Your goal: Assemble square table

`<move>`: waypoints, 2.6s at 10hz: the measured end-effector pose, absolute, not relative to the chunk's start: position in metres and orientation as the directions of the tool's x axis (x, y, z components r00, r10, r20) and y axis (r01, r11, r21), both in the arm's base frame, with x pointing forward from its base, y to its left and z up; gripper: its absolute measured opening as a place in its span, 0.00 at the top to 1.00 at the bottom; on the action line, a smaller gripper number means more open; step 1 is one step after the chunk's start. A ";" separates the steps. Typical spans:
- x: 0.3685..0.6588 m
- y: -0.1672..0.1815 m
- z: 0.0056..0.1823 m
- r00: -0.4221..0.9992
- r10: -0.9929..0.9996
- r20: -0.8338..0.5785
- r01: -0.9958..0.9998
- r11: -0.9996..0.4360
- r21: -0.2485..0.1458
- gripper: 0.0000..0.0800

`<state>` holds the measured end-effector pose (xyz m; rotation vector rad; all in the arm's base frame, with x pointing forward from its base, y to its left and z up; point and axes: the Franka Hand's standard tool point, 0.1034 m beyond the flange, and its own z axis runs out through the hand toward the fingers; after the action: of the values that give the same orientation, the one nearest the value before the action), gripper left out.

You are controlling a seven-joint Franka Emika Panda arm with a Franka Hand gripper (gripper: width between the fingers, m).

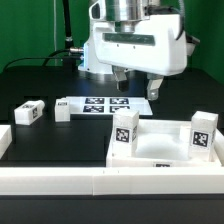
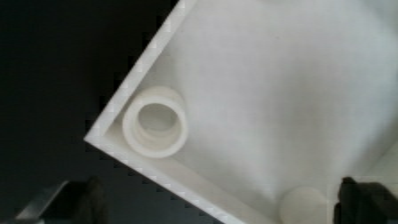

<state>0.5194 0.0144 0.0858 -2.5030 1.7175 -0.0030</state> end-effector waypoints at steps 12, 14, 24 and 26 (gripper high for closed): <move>0.497 0.027 0.033 -0.001 -0.995 -0.098 -1.000 -0.001 0.020 0.19; 0.493 0.027 0.018 0.003 -0.996 -0.090 -0.999 -0.007 0.044 0.19; 0.495 0.031 0.014 0.017 -0.996 -0.083 -0.999 -0.021 0.043 0.92; 0.497 0.030 0.017 0.017 -0.996 -0.084 -0.999 -0.021 0.037 0.92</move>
Offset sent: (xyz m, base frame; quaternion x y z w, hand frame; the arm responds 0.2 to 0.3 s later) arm 0.0000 0.0000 0.0000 0.0000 0.0000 0.1938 0.9810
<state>0.4965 0.0304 0.0170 -2.2172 2.1754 0.1334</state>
